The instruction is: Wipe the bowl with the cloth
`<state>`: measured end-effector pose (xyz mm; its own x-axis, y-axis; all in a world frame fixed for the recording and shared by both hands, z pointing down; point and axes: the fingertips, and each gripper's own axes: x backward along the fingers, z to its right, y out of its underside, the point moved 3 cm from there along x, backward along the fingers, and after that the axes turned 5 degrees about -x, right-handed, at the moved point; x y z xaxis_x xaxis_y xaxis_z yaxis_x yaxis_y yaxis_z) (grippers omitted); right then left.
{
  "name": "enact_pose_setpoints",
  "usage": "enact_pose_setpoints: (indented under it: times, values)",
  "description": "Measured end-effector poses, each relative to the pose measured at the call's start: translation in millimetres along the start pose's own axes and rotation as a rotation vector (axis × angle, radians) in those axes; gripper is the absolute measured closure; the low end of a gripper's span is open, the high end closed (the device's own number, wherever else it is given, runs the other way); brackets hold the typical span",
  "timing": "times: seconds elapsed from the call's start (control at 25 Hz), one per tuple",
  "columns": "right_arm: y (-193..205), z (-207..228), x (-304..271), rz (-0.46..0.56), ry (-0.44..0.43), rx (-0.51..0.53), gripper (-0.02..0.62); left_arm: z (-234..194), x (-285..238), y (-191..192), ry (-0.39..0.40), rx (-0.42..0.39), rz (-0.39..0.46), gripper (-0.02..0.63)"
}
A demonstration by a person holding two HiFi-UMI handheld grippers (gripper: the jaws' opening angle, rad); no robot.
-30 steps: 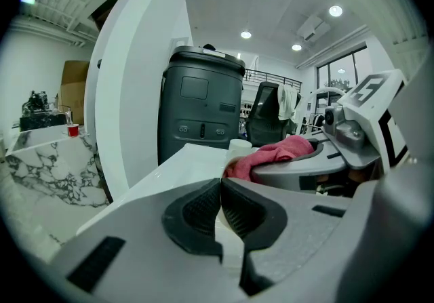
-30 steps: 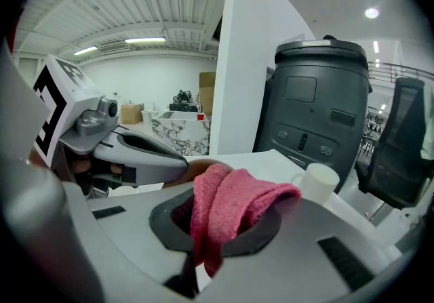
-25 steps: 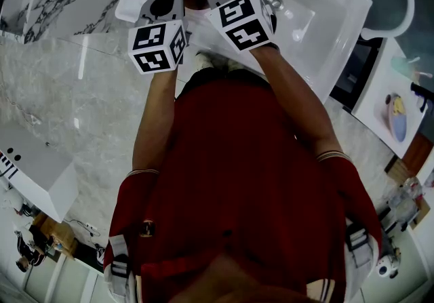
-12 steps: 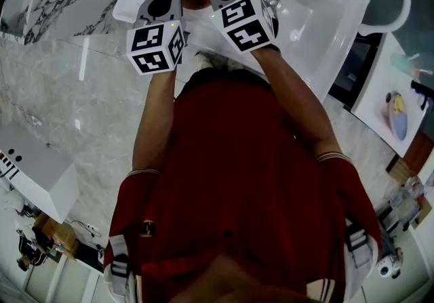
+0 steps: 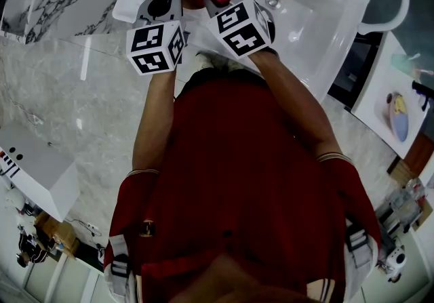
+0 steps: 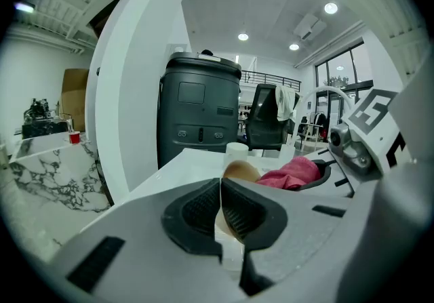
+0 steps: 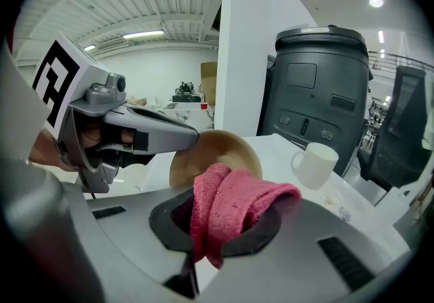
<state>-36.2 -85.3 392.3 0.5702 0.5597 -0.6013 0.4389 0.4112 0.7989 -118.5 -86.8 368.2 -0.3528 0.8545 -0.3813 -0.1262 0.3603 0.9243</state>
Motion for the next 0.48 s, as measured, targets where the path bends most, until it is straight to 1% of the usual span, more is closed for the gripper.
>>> enact_pose_setpoints:
  times: [0.24,0.48]
  values:
    - [-4,-8,-2,0.012,-0.041,0.015,0.566,6,0,-1,0.002,-0.011,0.001,0.594]
    - [-16,-17,-4,0.050,-0.079,0.040,0.566,8,3,-2,0.000,-0.017,0.000,0.594]
